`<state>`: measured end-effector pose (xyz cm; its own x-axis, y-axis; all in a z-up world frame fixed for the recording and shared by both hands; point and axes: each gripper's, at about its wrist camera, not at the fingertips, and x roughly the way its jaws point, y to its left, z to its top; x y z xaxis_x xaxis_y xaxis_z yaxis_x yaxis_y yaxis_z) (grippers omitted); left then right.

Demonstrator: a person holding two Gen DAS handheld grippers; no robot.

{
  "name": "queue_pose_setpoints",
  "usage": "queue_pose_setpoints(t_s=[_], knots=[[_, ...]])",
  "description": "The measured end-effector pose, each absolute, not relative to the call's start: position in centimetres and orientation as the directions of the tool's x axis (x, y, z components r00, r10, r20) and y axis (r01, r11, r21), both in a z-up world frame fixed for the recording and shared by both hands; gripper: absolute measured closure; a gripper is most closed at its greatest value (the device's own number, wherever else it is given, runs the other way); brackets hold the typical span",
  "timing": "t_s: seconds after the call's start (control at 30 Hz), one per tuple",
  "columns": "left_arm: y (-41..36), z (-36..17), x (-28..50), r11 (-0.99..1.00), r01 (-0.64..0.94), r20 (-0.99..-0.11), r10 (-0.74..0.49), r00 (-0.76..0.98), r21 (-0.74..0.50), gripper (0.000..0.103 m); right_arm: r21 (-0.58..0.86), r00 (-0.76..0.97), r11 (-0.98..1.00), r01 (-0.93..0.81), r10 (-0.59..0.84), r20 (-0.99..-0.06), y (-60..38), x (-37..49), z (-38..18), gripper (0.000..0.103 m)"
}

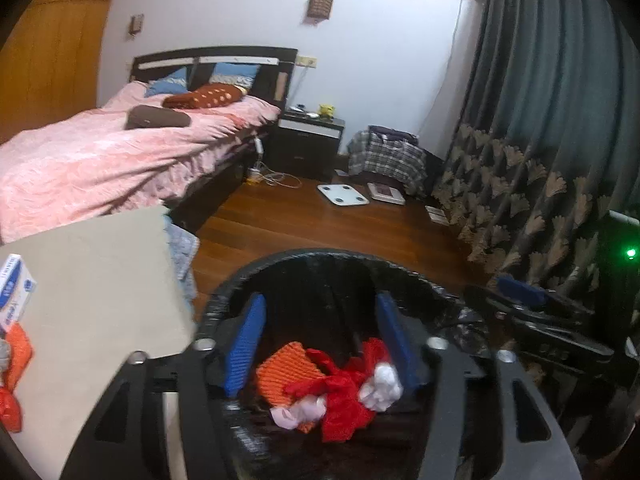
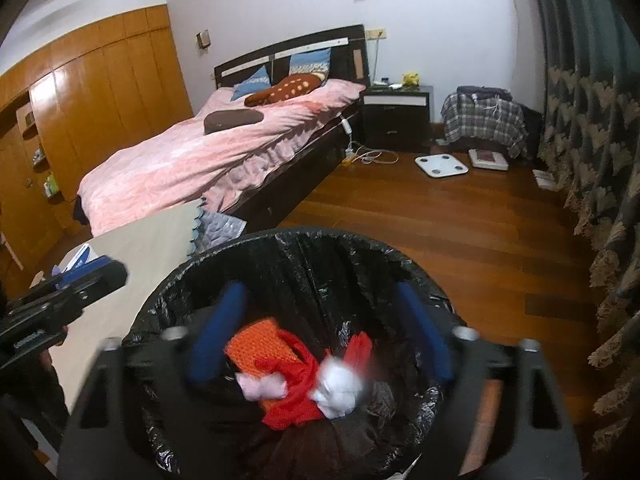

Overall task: Collect trash
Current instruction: 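Carry tissue and pink sock over the bin and open both tools, then move both open tools back over the table toward the remaining items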

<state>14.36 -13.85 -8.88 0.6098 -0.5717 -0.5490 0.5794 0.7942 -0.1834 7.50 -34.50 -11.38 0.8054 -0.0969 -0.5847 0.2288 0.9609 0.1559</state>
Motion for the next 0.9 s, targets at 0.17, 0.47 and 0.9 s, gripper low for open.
queue_pose_setpoints(t_s=[0.17, 0.47, 0.9], knots=[[-10.6, -8.2, 14.1, 0.84, 0.52, -0.526, -0.515, 0.677, -0.153, 0.013, 0.143, 0.811, 0.964, 0.223, -0.102, -0.576, -33.3, 7.5, -10.8, 0.007], [-3.4, -8.1, 13.8, 0.922, 0.371, -0.524, -0.372, 0.766, -0.113, 0.006, 0.149, 0.823, 0.979, 0.136, -0.028, -0.567, -28.9, 9.1, -9.6, 0.005], [7.8, -8.5, 12.7, 0.987, 0.146, -0.522, -0.157, 0.838, -0.062, 0.006, 0.159, 0.8, 0.984, -0.08, 0.158, -0.579, -17.7, 13.9, -9.6, 0.005]])
